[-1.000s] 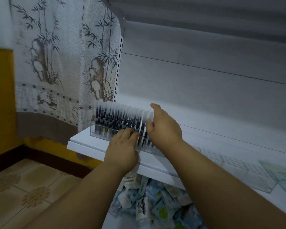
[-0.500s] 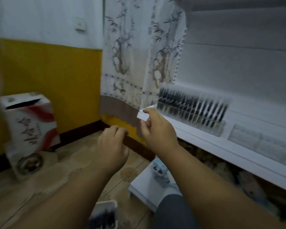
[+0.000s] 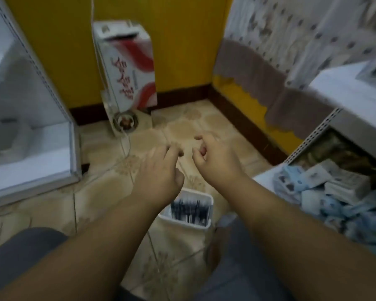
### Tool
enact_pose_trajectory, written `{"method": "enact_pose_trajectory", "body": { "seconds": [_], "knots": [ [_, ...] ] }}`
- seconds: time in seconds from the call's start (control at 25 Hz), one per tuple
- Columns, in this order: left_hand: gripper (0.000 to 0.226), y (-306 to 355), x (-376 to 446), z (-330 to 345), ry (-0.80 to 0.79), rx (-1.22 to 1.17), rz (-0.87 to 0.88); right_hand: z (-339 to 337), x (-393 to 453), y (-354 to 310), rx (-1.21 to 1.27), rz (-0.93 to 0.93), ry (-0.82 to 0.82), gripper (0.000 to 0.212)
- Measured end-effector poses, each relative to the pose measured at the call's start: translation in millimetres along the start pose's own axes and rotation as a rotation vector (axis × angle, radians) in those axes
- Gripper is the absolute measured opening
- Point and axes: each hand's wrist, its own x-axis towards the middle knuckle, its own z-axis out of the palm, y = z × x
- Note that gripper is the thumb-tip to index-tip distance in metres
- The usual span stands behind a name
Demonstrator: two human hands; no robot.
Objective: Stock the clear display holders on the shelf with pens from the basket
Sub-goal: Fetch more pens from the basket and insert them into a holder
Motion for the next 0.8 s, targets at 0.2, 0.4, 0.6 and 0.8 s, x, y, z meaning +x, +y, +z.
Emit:
{"method": "enact_pose_trajectory", "body": {
  "seconds": [0.2,0.4,0.6,0.8],
  "knots": [
    [0.039,-62,8,123,-0.322,-0.106,-0.130,115,24,84,-0.064,0.301,-0.372,0.027],
    [0.022,-111,1,229,-0.609,-0.353,-0.506,208,23,155,-0.089,0.490,-0.586,0.013],
    [0.004,-164,-10,322,-0.767,-0.316,-0.752,303,7,211,-0.120,0.564,-0.754,0.007],
    [0.080,-183,-33,412,-0.908,-0.295,-1.002,355,-1,247,-0.135,0.647,-0.783,0.020]
  ]
}}
